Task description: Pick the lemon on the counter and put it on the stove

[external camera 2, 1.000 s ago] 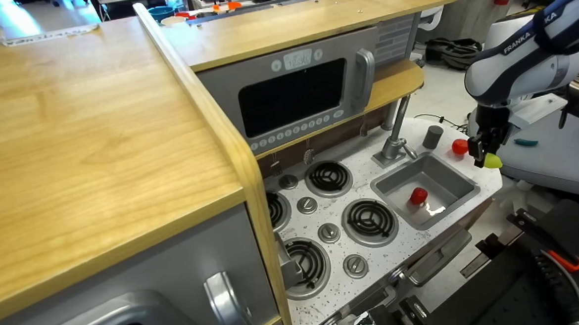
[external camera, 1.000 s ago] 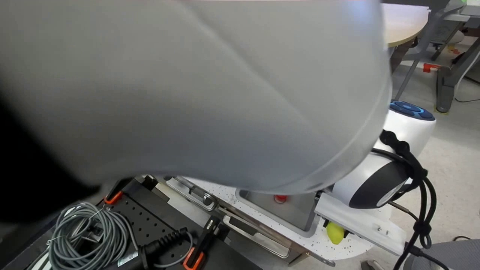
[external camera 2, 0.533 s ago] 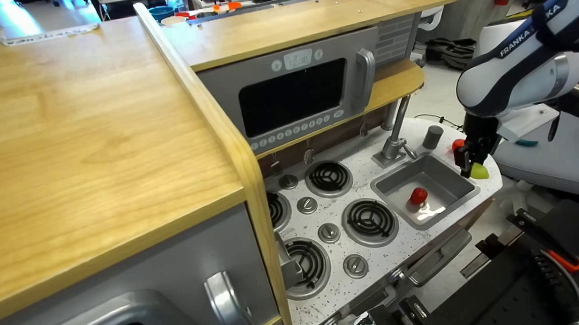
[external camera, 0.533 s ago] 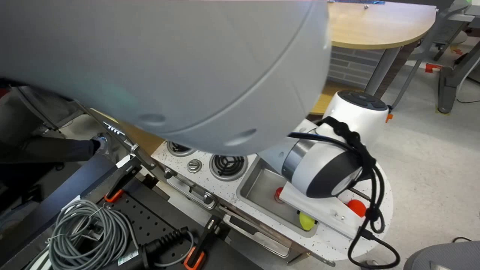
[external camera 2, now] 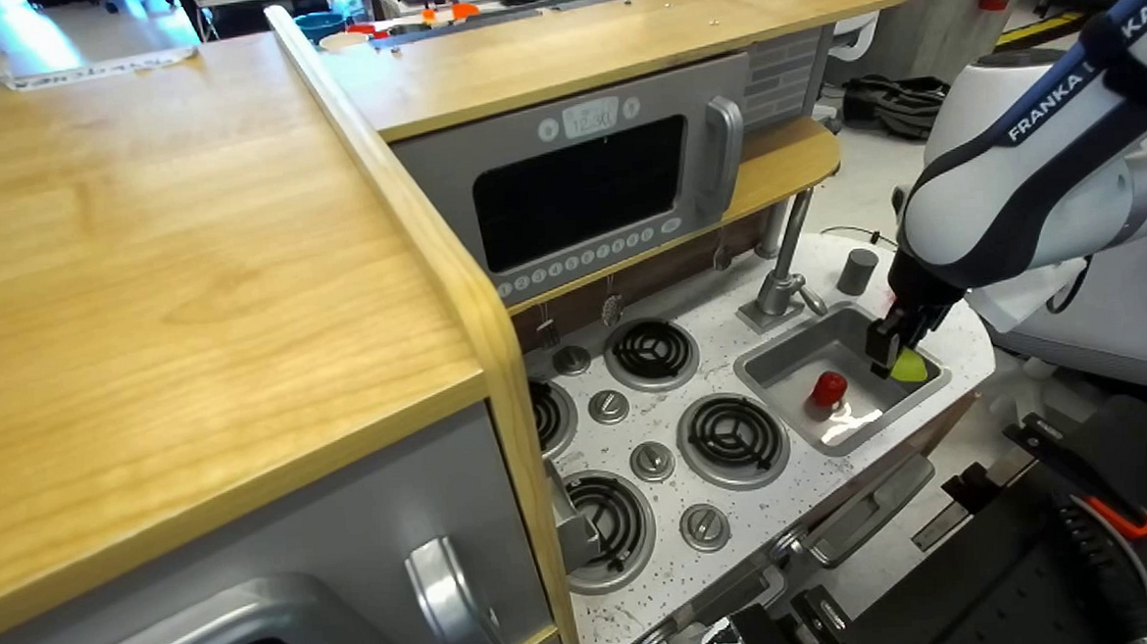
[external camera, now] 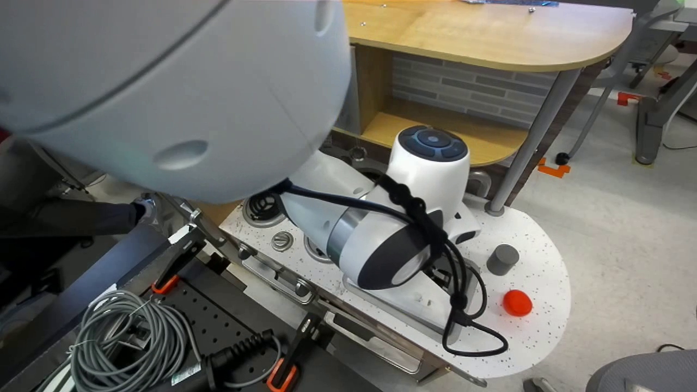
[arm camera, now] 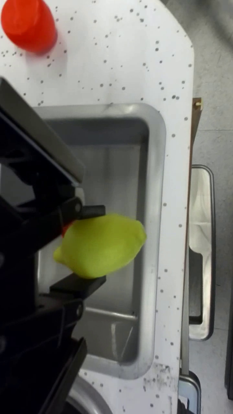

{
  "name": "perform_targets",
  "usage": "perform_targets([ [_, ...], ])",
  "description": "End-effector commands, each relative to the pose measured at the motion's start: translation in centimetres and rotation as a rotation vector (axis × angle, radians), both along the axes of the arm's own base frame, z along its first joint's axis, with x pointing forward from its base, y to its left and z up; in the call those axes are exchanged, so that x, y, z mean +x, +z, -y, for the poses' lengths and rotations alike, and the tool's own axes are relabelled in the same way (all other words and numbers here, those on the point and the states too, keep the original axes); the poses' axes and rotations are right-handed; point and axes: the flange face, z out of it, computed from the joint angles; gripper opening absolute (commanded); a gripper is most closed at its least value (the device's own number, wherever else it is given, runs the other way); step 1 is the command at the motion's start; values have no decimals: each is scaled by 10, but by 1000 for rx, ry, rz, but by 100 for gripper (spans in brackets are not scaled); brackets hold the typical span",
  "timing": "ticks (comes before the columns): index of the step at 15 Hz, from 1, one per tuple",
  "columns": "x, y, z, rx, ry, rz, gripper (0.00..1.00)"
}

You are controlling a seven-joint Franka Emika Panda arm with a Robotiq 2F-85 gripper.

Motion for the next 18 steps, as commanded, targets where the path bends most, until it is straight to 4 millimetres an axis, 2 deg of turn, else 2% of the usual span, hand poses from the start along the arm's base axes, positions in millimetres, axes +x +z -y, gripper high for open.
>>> perform_targets([
  [1, -16, 25, -31, 10, 124, 88, 19],
  [7, -28, 31, -78, 43, 371, 137, 19],
  [12, -23, 36, -114, 49, 631, 194, 19],
  [18, -24, 24, -135, 58, 790, 184, 19],
])
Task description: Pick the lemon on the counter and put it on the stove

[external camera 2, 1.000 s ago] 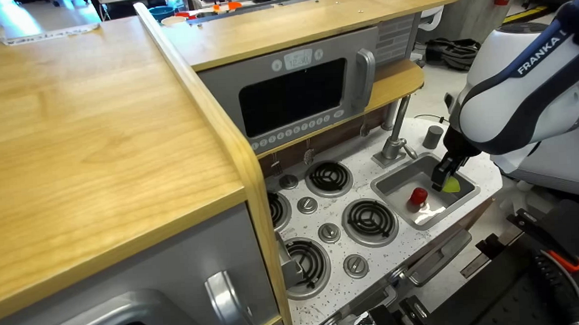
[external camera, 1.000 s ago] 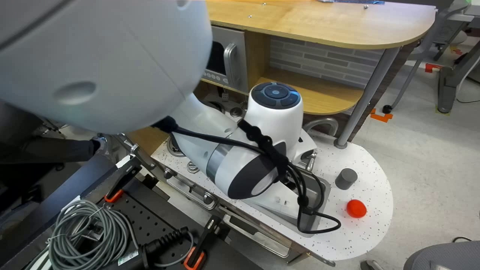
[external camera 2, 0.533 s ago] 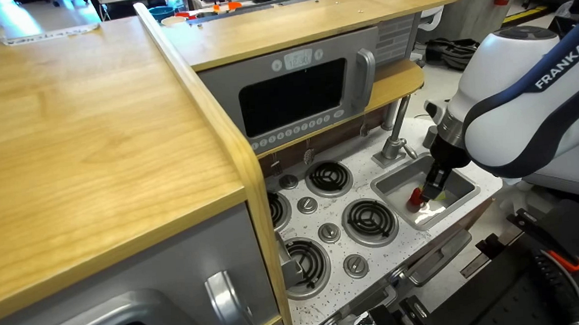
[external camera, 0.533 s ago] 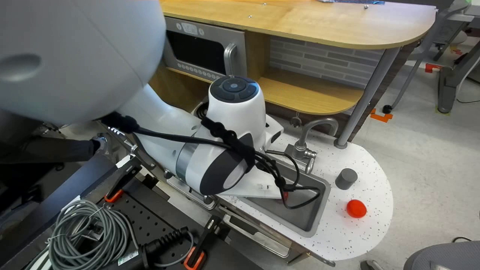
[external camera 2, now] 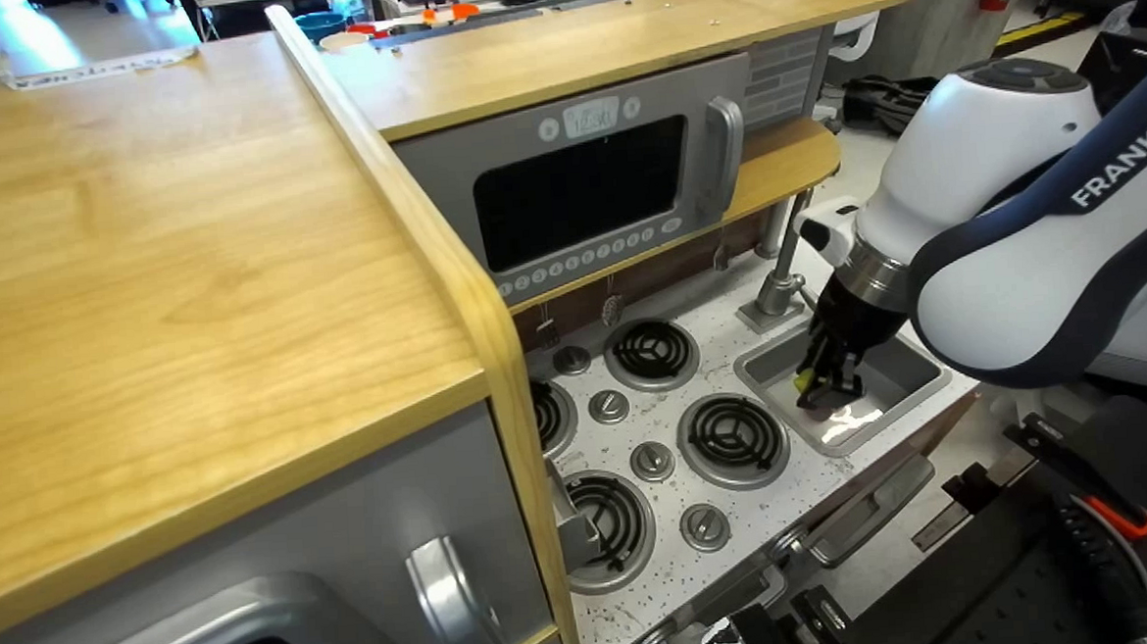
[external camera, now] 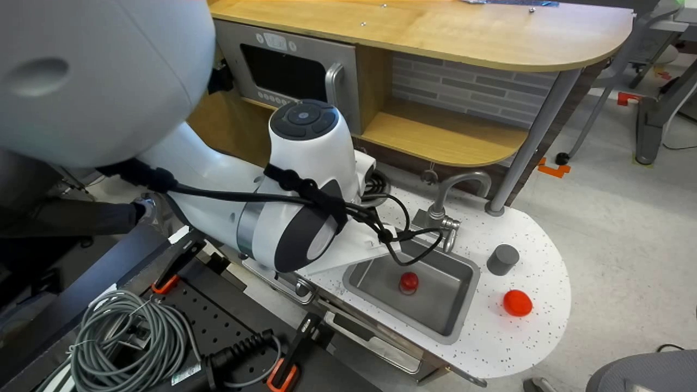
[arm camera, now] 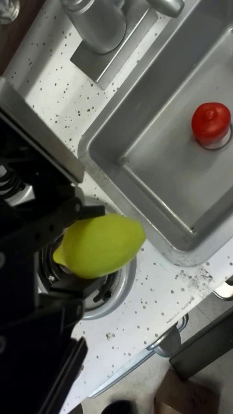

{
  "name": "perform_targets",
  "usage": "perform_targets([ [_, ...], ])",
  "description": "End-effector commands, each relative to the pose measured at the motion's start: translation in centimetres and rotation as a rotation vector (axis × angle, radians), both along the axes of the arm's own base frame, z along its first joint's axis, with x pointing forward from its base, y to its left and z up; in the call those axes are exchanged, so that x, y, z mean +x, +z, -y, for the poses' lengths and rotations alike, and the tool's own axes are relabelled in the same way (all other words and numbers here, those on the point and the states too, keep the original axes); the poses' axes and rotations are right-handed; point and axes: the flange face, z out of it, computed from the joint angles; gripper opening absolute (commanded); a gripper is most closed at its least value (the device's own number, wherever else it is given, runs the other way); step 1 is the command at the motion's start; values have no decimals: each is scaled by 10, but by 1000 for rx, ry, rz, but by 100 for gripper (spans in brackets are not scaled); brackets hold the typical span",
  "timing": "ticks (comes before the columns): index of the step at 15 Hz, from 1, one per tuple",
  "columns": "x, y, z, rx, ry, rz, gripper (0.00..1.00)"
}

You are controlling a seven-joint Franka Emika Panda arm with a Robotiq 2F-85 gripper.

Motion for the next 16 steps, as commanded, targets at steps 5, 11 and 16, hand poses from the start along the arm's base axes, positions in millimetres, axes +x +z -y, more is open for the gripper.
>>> perform_targets([
  [5, -3, -5, -13, -49, 233, 32, 19],
  [11, 6, -11, -29, -146, 446, 57, 19],
  [16, 6, -28, -53, -177, 539, 52, 19],
])
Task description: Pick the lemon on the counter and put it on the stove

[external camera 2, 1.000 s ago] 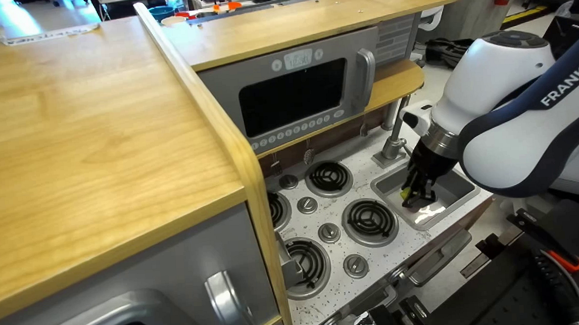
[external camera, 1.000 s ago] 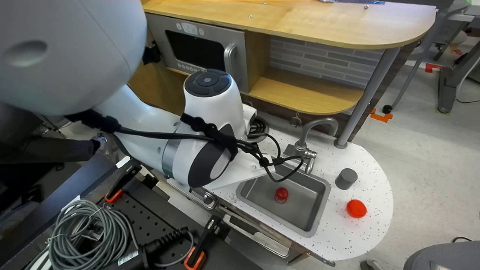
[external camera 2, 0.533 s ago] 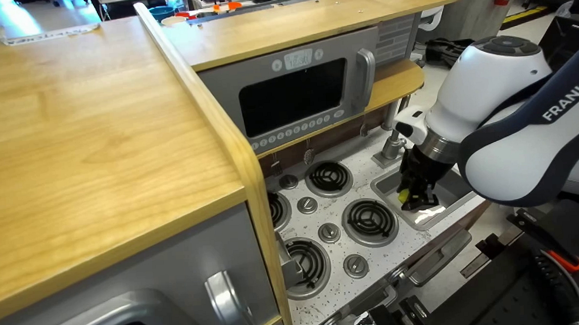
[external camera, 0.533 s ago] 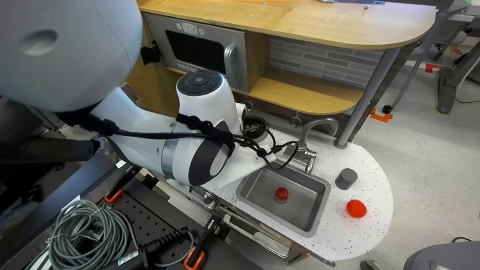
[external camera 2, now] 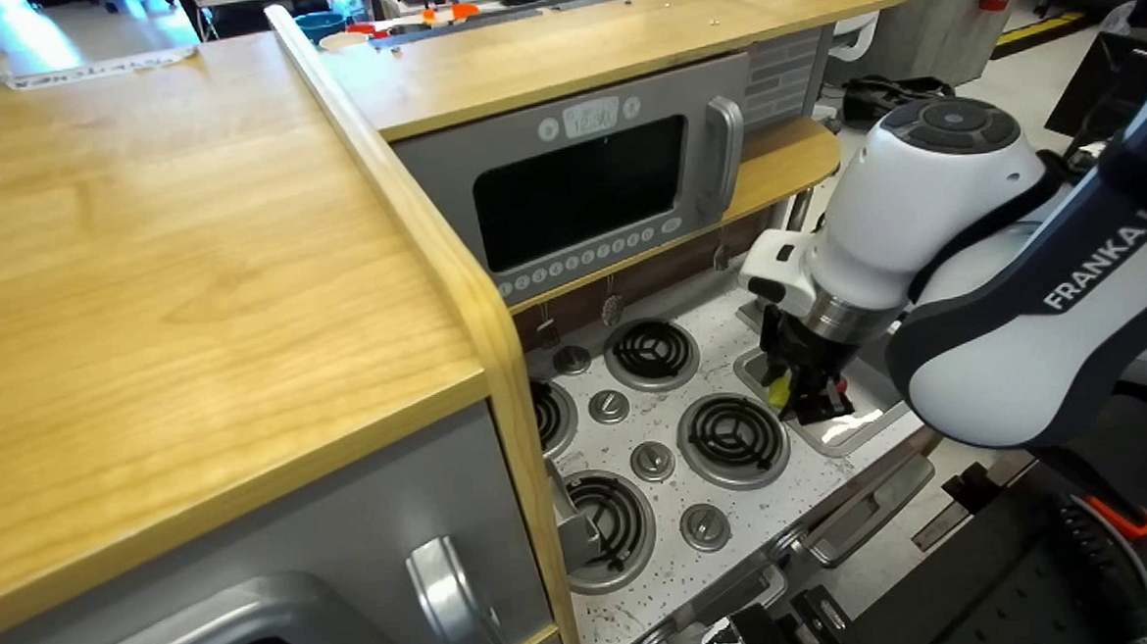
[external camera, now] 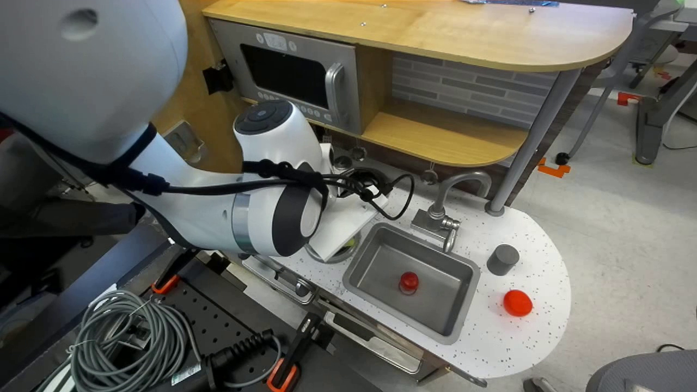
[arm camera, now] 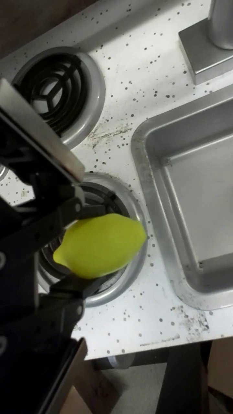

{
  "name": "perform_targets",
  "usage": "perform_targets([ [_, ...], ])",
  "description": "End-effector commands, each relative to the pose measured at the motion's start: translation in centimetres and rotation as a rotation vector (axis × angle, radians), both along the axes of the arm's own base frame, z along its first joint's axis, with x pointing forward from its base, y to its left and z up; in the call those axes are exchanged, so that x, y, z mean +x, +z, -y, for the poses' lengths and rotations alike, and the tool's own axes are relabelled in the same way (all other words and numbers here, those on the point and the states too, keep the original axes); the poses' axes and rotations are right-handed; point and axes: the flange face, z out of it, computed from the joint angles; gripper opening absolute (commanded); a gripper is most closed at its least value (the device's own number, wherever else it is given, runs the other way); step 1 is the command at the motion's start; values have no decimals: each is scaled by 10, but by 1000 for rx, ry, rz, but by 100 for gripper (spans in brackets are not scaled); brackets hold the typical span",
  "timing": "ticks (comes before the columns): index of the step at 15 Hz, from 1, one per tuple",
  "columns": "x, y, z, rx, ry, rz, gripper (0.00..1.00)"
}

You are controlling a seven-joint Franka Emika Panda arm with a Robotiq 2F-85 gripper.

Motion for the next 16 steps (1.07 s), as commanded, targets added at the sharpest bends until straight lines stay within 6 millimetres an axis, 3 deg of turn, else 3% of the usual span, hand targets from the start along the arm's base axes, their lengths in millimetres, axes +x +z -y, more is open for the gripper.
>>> perform_targets([
  [1, 3, -18, -11, -25, 75, 12, 19],
  [9, 12, -36, -26, -45, 73, -11, 19],
  [10, 13, -37, -26, -45, 61, -24, 60],
  [15, 15, -39, -24, -51, 23, -40, 98],
  [16, 16, -39, -24, -52, 14, -43, 100],
])
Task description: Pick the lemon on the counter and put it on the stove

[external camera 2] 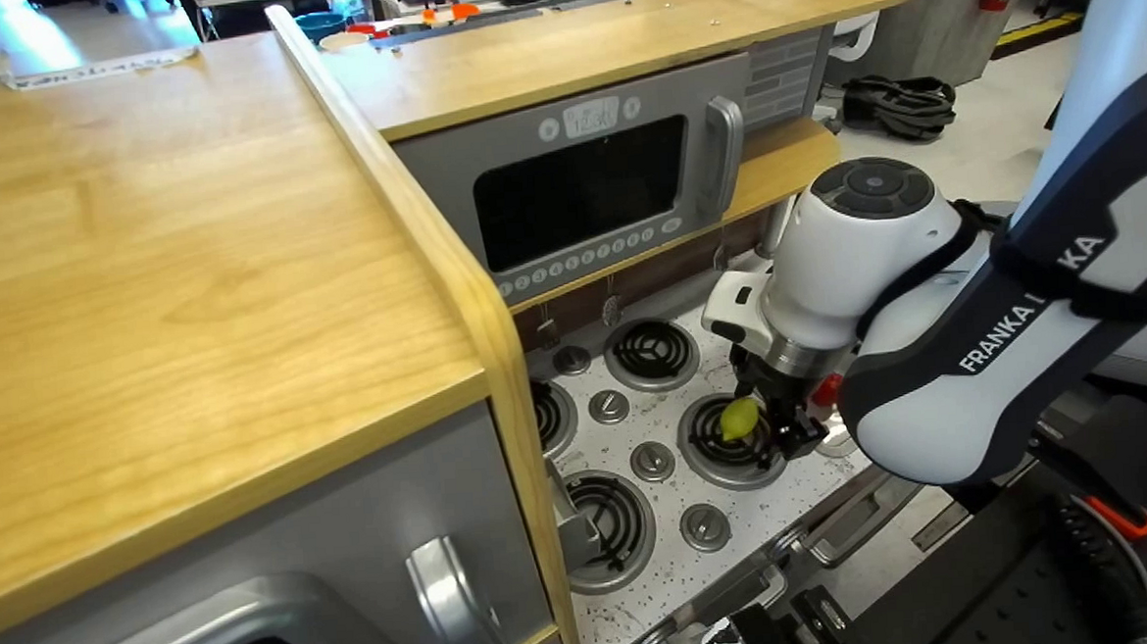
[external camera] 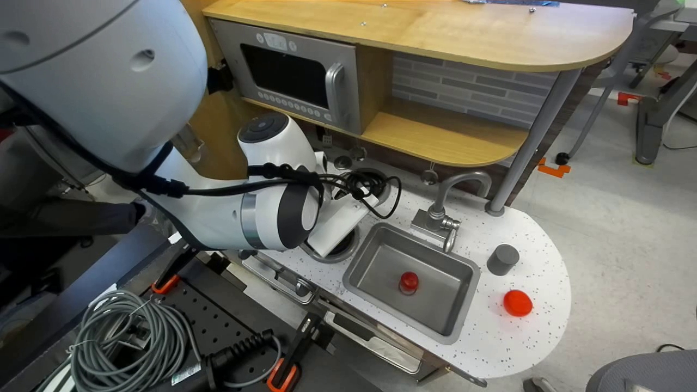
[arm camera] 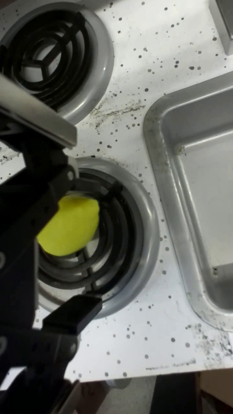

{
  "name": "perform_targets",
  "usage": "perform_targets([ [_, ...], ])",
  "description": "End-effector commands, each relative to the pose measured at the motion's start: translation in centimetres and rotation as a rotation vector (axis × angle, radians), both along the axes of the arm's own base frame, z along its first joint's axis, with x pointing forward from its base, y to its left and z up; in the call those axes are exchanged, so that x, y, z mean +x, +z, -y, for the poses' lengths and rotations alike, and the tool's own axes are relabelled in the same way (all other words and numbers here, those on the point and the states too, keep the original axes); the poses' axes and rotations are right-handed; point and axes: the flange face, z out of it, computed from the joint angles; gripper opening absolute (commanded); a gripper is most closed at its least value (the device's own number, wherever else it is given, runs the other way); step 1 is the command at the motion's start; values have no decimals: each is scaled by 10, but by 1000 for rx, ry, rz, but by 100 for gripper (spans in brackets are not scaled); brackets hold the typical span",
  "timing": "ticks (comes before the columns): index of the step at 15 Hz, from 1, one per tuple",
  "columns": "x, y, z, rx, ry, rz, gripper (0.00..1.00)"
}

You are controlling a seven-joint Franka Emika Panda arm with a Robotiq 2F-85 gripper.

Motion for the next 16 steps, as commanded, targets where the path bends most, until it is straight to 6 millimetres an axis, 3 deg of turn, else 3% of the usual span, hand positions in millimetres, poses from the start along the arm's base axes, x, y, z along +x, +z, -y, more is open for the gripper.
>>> perform_targets([
  [1, 8, 1, 1, -16, -61, -18, 100],
  [8, 10, 28, 38, -35, -453, -126, 100],
  [16, -15, 90, 96, 15, -851, -260, 100],
])
